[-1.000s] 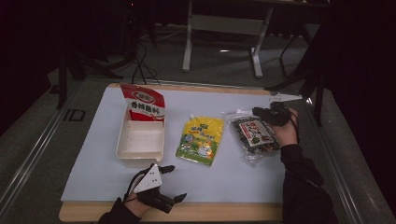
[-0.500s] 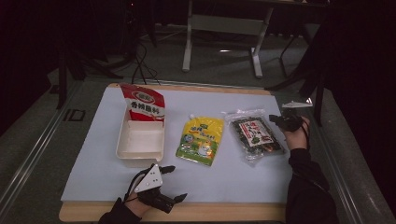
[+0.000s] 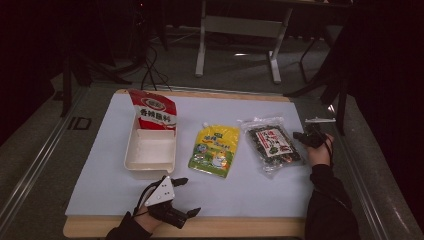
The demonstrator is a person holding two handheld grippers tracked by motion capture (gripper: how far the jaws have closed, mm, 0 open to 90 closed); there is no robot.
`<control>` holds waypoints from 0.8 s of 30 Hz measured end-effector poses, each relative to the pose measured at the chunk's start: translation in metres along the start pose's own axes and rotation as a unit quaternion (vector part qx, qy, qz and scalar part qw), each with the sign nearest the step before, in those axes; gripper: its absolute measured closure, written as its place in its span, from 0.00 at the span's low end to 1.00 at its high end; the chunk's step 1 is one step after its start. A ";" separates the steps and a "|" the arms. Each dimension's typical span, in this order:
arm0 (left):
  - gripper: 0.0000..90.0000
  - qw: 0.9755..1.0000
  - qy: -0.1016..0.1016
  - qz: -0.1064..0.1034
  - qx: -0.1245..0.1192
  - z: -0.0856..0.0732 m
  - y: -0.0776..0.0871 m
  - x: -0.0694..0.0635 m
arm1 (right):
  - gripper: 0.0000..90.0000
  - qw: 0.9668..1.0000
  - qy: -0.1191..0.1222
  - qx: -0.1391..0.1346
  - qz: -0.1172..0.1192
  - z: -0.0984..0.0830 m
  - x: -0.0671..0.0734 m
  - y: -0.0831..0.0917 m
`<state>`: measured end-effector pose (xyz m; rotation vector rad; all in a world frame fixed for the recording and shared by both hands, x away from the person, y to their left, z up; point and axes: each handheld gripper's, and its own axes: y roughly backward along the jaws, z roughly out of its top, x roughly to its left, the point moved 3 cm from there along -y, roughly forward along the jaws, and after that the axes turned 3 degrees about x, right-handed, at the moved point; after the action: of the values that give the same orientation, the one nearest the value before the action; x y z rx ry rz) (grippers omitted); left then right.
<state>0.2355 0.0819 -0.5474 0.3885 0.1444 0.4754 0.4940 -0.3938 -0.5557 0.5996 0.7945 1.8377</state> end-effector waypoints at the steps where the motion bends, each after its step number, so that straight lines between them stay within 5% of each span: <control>1: 0.04 1.000 -0.001 0.000 0.000 0.001 0.000 0.000 | 1.00 1.000 -0.001 0.004 -0.003 -0.001 0.000 -0.001; 12: 0.04 1.000 -0.010 -0.008 -0.004 0.005 -0.004 0.000 | 1.00 1.000 -0.011 0.004 0.016 -0.014 0.013 0.003; 24: 0.04 1.000 -0.013 -0.013 -0.004 0.007 -0.006 0.000 | 1.00 0.999 -0.005 0.014 0.032 -0.031 0.043 0.017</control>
<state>0.2392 0.0744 -0.5429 0.3836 0.1225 0.4458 0.4458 -0.3663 -0.5618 0.6582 0.8026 1.8829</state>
